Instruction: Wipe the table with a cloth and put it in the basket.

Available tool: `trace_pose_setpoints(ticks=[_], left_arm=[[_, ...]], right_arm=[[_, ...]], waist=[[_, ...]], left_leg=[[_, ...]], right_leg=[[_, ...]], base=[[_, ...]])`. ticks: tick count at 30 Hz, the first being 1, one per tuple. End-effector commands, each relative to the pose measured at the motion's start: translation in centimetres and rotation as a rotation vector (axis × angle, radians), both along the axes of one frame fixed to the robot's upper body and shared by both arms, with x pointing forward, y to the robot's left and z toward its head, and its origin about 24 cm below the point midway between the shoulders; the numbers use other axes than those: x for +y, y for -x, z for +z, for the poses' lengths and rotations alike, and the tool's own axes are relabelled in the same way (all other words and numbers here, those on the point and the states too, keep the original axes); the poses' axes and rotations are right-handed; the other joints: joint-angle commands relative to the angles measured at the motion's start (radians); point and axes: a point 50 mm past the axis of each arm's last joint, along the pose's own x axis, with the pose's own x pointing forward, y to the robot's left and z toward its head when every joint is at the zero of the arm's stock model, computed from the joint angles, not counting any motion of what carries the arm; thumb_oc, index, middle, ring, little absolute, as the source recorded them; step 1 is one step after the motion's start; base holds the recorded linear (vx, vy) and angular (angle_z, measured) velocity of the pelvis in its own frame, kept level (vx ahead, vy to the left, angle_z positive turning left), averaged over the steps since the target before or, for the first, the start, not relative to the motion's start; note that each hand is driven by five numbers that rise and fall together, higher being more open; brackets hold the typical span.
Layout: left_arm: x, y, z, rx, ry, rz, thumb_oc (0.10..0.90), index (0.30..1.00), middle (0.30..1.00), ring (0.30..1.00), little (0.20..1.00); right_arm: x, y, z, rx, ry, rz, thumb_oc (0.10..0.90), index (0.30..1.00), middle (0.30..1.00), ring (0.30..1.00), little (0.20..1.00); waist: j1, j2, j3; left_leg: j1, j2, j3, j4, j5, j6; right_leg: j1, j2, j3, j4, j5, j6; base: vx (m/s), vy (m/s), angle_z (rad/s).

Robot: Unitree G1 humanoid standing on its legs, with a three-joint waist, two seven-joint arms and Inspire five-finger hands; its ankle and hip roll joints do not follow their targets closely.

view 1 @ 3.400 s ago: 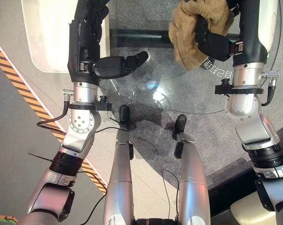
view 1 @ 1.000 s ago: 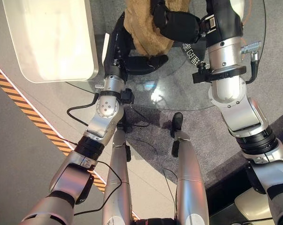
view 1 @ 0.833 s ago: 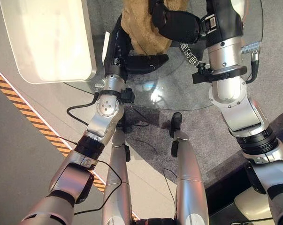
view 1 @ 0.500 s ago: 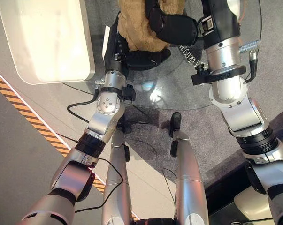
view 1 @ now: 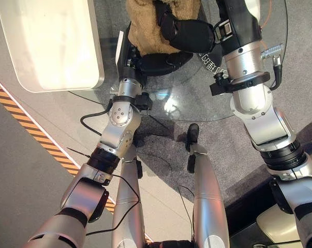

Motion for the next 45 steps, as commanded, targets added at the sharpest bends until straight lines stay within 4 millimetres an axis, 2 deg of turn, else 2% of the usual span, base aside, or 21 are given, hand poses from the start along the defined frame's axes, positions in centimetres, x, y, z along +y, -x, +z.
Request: trace_pose_setpoints(ticks=[1,14,18,25,28,34,45], left_arm=[[-1.2,2.1,5.9,-0.303,0.045,-0.095,0.1,0.3,0.3,0.3,0.2],[-1.5,2.2,6.4,-0.315,0.054,-0.117,0.1,0.3,0.3,0.3,0.2],[-2.5,2.4,6.3,-0.317,0.055,-0.15,0.1,0.3,0.3,0.3,0.2],[-3.0,2.2,6.2,-0.308,0.055,-0.208,0.1,0.3,0.3,0.3,0.2],[-3.1,2.1,6.2,-0.287,0.075,-0.253,0.1,0.3,0.3,0.3,0.2],[-3.9,1.5,4.9,-0.146,0.255,-0.5,0.1,0.3,0.3,0.3,0.2],[-4.5,1.5,4.4,-0.099,0.365,-0.63,0.1,0.3,0.3,0.3,0.2]], right_arm=[[2.0,6.6,6.1,-0.381,-0.061,0.259,0.1,0.3,0.3,0.3,0.2],[2.5,6.4,6.1,-0.381,-0.068,0.255,0.1,0.3,0.3,0.3,0.2],[3.9,5.3,5.7,-0.378,-0.069,0.222,0.1,0.3,0.3,0.3,0.2],[5.0,3.9,4.9,-0.377,-0.075,0.187,0.1,0.3,0.3,0.3,0.2],[5.1,3.8,4.9,-0.378,-0.076,0.183,0.1,0.3,0.3,0.3,0.2],[5.5,3.3,4.3,-0.373,-0.083,0.179,0.1,0.3,0.3,0.3,0.2],[5.5,3.1,4.4,-0.369,-0.092,0.177,0.1,0.3,0.3,0.3,0.2]], waist=[[0.006,-0.043,-0.025],[0.006,-0.041,-0.025],[0.023,-0.026,-0.025],[0.04,-0.011,-0.025],[0.041,-0.009,-0.025],[0.038,-0.005,-0.025],[0.033,-0.003,-0.025]], left_leg=[[0.059,-0.082,0.101,0.033,-0.102,0.082],[0.058,-0.08,0.099,0.034,-0.105,0.082],[0.06,-0.091,0.089,0.025,-0.097,0.084],[0.059,-0.102,0.08,0.022,-0.094,0.086],[0.059,-0.103,0.079,0.019,-0.093,0.087],[0.06,-0.108,0.08,0.017,-0.096,0.088],[0.062,-0.11,0.082,0.018,-0.098,0.089]], right_leg=[[0.094,0.142,-0.045,-0.14,0.045,-0.041],[0.093,0.139,-0.043,-0.143,0.043,-0.041],[0.095,0.127,-0.051,-0.154,0.05,-0.041],[0.096,0.117,-0.061,-0.166,0.055,-0.04],[0.097,0.115,-0.062,-0.172,0.057,-0.039],[0.094,0.113,-0.06,-0.175,0.062,-0.035],[0.095,0.11,-0.061,-0.175,0.061,-0.034]], base=[[0.0,0.0,0.0],[0.0,0.0,0.0],[0.0,0.0,0.0],[0.0,-0.005,0.0],[0.0,0.0,0.0],[0.0,0.0,0.0],[0.0,0.0,0.0]])
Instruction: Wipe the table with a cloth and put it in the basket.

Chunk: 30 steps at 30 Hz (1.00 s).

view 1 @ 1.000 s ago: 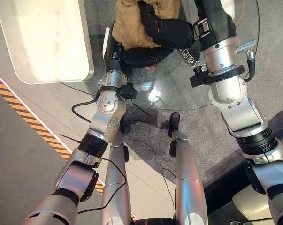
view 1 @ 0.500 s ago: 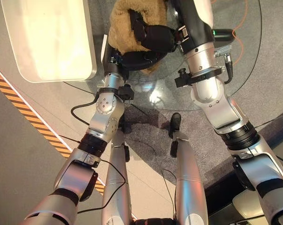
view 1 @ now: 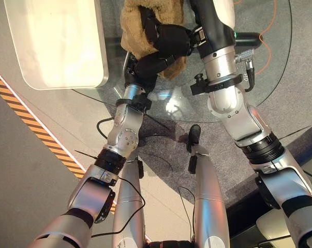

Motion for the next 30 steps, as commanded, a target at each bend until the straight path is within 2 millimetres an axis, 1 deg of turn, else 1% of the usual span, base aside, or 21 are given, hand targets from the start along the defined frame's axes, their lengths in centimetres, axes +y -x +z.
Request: trace_pose_setpoints(ticks=[1,11,15,30], left_arm=[[-3.6,2.6,6.3,-0.324,0.056,-0.208,0.1,0.3,0.3,0.3,0.2],[-3.8,2.5,6.2,-0.314,0.095,-0.267,0.1,0.3,0.3,0.3,0.2],[-4.0,2.5,6.1,-0.31,0.137,-0.314,0.1,0.3,0.3,0.3,0.2],[-4.0,2.7,6.5,-0.353,0.145,-0.313,0.1,0.3,0.3,0.3,0.2]], right_arm=[[2.5,4.8,5.3,-0.323,-0.066,0.208,0.1,0.3,0.3,0.3,0.2],[2.4,4.4,5.2,-0.311,-0.066,0.205,0.1,0.3,0.3,0.3,0.2],[2.4,4.2,5.0,-0.309,-0.07,0.204,0.1,0.3,0.3,0.3,0.2],[2.4,3.7,4.7,-0.287,-0.078,0.199,0.1,0.3,0.3,0.3,0.2]], waist=[[0.006,-0.001,-0.025],[0.003,-0.001,-0.025],[0.001,-0.001,-0.025],[0.0,0.001,-0.025]], left_leg=[[0.049,-0.11,0.082,0.035,-0.104,0.095],[0.044,-0.111,0.084,0.047,-0.108,0.095],[0.042,-0.111,0.083,0.051,-0.111,0.095],[0.038,-0.112,0.082,0.055,-0.112,0.096]], right_leg=[[0.092,0.111,-0.061,-0.177,0.062,-0.034],[0.09,0.109,-0.061,-0.174,0.061,-0.035],[0.087,0.108,-0.059,-0.17,0.06,-0.035],[0.083,0.109,-0.059,-0.165,0.058,-0.038]], base=[[0.0,0.0,0.0],[0.0,0.0,0.0],[0.0,0.0,0.0],[0.0,0.0,0.0]])
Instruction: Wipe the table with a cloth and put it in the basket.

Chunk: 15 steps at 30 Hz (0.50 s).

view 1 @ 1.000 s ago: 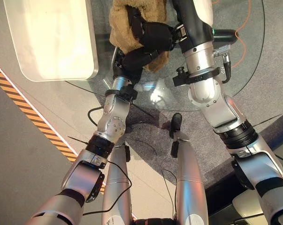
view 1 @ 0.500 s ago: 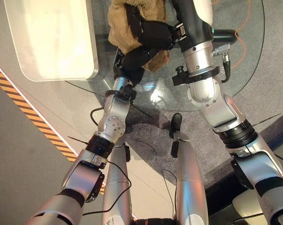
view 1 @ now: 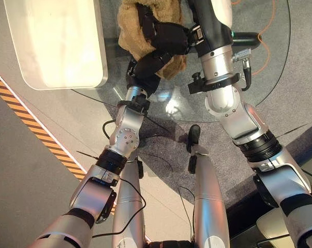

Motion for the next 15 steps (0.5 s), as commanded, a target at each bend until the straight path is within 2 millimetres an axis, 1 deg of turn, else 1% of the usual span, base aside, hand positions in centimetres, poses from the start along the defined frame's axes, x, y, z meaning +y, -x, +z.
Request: trace_pose_setpoints(ticks=[1,7,8,9,10,15], left_arm=[[-3.66,2.91,7.05,-0.383,0.052,-0.176,0.1,0.3,0.3,0.3,0.2],[-3.77,3.02,7.26,-0.393,0.048,-0.175,0.1,0.3,0.3,0.3,0.2],[-3.76,3.03,7.29,-0.393,0.047,-0.173,0.1,0.3,0.3,0.3,0.2],[-3.72,2.98,7.25,-0.393,0.047,-0.171,0.1,0.3,0.3,0.3,0.2],[-3.68,2.97,7.29,-0.394,0.045,-0.169,0.1,0.3,0.3,0.3,0.2],[-3.63,2.93,7.39,-0.411,0.024,-0.149,0.1,0.3,0.3,0.3,0.2]], right_arm=[[2.07,3.96,4.6,-0.273,-0.069,0.184,0.1,0.3,0.3,0.3,0.2],[1.94,3.82,4.63,-0.271,-0.072,0.181,0.1,0.3,0.3,0.3,0.2],[1.89,3.81,4.62,-0.27,-0.078,0.18,0.295,0.467,0.467,0.467,0.395],[1.84,3.79,4.61,-0.271,-0.084,0.179,0.762,0.867,0.867,0.867,0.862],[1.77,3.71,4.64,-0.267,-0.088,0.178,0.8,0.9,0.9,0.9,0.9],[1.66,3.64,4.78,-0.271,-0.108,0.178,0.8,0.9,0.9,0.9,0.9]], waist=[[0.005,0.001,-0.025],[0.005,0.001,-0.025],[0.005,0.001,-0.025],[0.005,0.001,-0.025],[0.005,0.001,-0.025],[0.005,0.001,-0.025]], left_leg=[[0.037,-0.112,0.082,0.055,-0.116,0.095],[0.031,-0.113,0.081,0.056,-0.116,0.095],[0.033,-0.112,0.082,0.056,-0.117,0.095],[0.033,-0.112,0.082,0.056,-0.116,0.095],[0.033,-0.112,0.082,0.056,-0.116,0.094],[0.031,-0.111,0.082,0.056,-0.117,0.094]], right_leg=[[0.085,0.11,-0.059,-0.171,0.058,-0.038],[0.08,0.11,-0.059,-0.17,0.057,-0.038],[0.082,0.11,-0.059,-0.171,0.057,-0.038],[0.082,0.11,-0.059,-0.171,0.057,-0.038],[0.083,0.11,-0.059,-0.171,0.057,-0.038],[0.081,0.109,-0.059,-0.172,0.057,-0.038]], base=[[0.0,0.0,0.0],[0.0,0.0,0.0],[0.0,0.0,0.0],[0.0,0.0,0.0],[0.0,0.0,0.0],[0.0,0.0,0.0]])
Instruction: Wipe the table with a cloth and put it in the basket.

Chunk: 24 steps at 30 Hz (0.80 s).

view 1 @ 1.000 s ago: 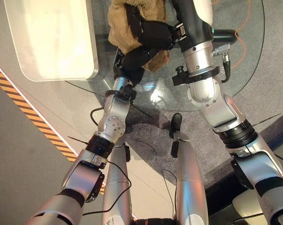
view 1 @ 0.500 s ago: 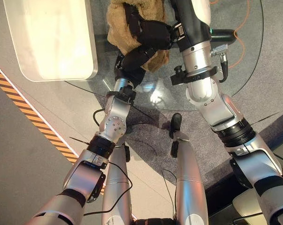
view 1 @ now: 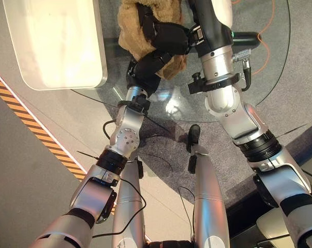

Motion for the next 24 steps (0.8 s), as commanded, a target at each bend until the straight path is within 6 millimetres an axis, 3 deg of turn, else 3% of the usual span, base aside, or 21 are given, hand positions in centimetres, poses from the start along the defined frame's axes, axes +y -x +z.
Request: trace_pose_setpoints(ticks=[1,24], left_arm=[[-3.51,2.95,7.49,-0.418,0.014,-0.141,0.1,0.3,0.3,0.3,0.2],[-3.23,3.0,8.01,-0.441,0.018,-0.12,0.1,0.3,0.3,0.3,0.2]], right_arm=[[1.84,3.93,4.98,-0.267,-0.092,0.176,0.8,0.9,0.9,0.9,0.9],[1.53,3.61,5.1,-0.268,-0.11,0.169,0.8,0.9,0.9,0.9,0.9]], waist=[[0.006,0.001,-0.025],[0.008,0.0,-0.025]], left_leg=[[0.031,-0.111,0.082,0.058,-0.117,0.094],[0.034,-0.109,0.078,0.06,-0.119,0.092]], right_leg=[[0.082,0.109,-0.059,-0.171,0.058,-0.038],[0.085,0.113,-0.061,-0.165,0.053,-0.041]], base=[[0.0,0.0,0.0],[0.0,0.0,0.0]])
